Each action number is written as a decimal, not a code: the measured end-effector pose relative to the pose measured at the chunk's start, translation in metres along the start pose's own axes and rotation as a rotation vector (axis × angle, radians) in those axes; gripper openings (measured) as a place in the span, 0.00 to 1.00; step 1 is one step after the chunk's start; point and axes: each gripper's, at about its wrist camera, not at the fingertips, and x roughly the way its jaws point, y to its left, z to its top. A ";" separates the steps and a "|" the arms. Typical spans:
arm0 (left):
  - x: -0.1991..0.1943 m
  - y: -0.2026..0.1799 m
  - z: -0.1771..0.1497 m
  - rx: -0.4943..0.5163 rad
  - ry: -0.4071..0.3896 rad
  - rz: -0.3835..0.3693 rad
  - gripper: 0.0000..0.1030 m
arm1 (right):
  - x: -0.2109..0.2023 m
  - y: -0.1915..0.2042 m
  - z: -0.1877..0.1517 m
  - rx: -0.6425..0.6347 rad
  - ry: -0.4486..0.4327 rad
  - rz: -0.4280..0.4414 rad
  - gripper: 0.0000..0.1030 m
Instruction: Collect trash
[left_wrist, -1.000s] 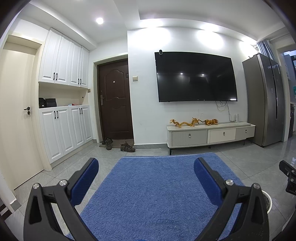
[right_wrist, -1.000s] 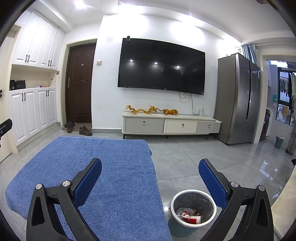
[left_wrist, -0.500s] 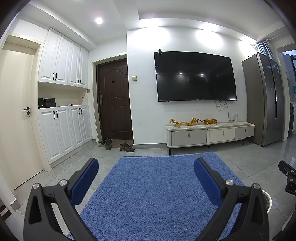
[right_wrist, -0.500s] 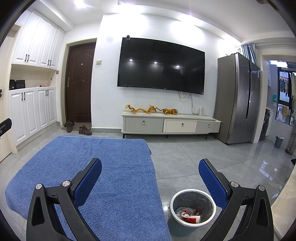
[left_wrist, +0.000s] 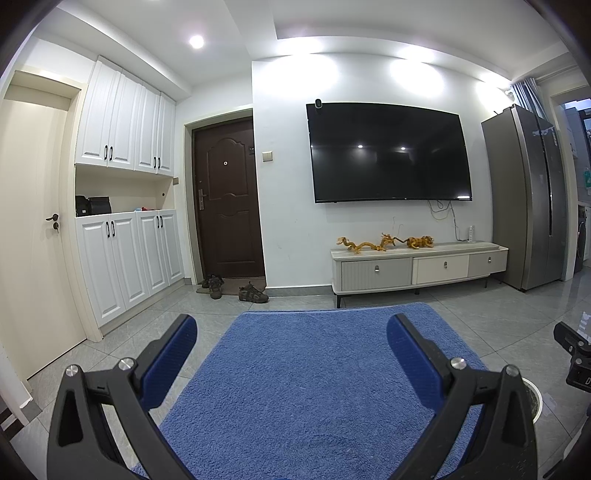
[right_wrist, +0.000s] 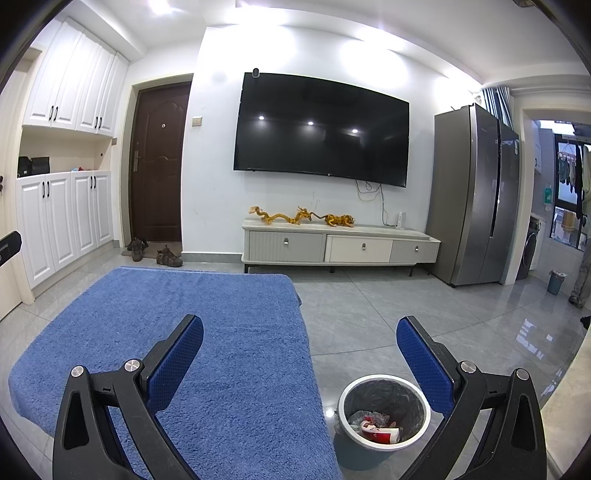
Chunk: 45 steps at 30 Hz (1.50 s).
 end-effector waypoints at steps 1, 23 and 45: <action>0.000 0.000 0.000 0.000 0.000 0.000 1.00 | 0.001 0.001 0.000 -0.001 0.001 0.000 1.00; 0.008 -0.003 0.002 0.018 0.006 -0.013 1.00 | 0.003 -0.013 -0.004 -0.003 0.009 -0.001 1.00; 0.010 -0.002 -0.007 0.035 0.015 -0.037 1.00 | 0.006 -0.012 0.001 -0.007 0.018 -0.002 1.00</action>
